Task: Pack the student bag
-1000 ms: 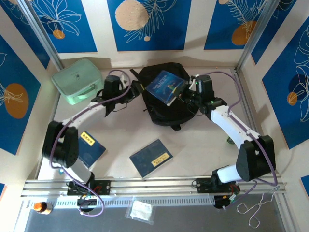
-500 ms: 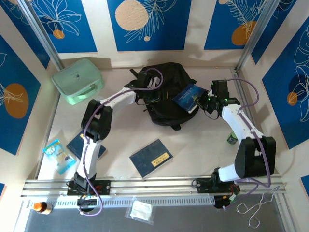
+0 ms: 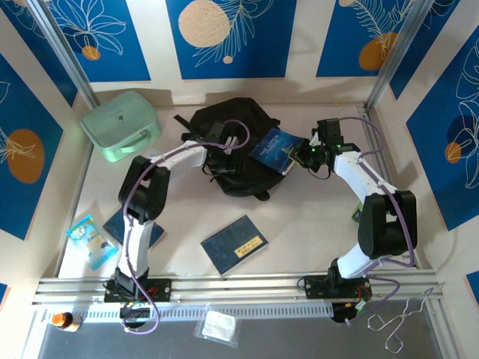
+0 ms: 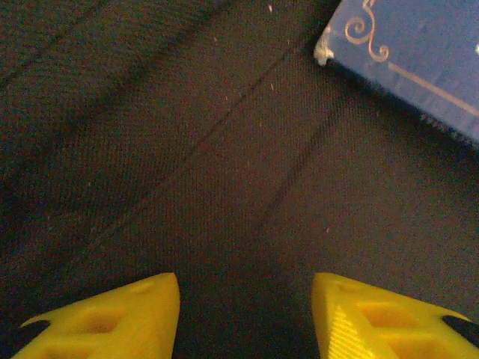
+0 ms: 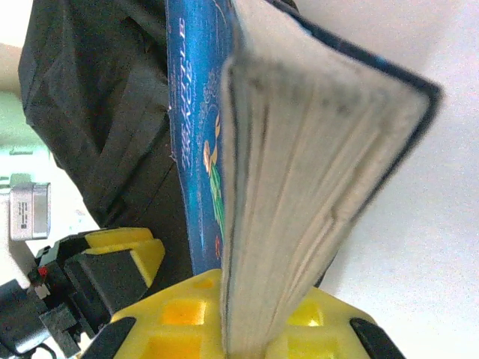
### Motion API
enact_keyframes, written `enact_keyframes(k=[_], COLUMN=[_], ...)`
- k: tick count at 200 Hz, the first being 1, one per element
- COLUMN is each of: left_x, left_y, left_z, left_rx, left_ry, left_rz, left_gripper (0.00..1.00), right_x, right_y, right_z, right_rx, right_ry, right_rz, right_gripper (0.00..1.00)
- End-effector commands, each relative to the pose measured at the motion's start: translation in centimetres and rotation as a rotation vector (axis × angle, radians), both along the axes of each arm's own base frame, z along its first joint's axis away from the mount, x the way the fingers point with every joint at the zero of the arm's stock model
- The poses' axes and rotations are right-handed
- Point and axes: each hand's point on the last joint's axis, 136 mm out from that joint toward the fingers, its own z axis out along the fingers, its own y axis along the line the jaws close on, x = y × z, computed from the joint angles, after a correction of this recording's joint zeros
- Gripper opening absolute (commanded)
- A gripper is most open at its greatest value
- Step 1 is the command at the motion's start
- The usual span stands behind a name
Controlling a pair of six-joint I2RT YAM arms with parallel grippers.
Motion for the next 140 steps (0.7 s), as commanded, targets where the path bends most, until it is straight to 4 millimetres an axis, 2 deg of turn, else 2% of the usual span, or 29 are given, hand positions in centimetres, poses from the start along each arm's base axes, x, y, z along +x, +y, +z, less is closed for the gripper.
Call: enact_keyframes(k=[1, 32, 55, 97, 140], left_x=[-1.8, -2.6, -3.5, -6.3, -8.1], left_y=[1.6, 0.4, -0.7, -3.3, -5.2], left_z=[2.5, 7.4, 9.4, 9.3, 7.4], left_rx=[0.078, 0.028, 0.042, 0.1, 0.154], left_ry=[-0.043, -0.165, -0.26, -0.318, -0.295], left_rz=[-0.096, -0.236, -0.333, -0.506, -0.623], left_gripper=[0.5, 0.51, 0.54, 0.54, 0.49], right_x=[0.8, 0.9, 0.5, -0.3, -0.9], right_y=[1.4, 0.7, -0.4, -2.9, -4.6], right_z=[2.6, 5.5, 6.5, 6.2, 6.5], right_rx=[0.046, 0.043, 0.025, 0.013, 0.014], right_ry=[-0.068, -0.141, -0.158, -0.137, -0.143], right_rz=[0.058, 0.051, 0.027, -0.036, -0.085], right_gripper=[0.0, 0.0, 0.0, 0.0, 0.0])
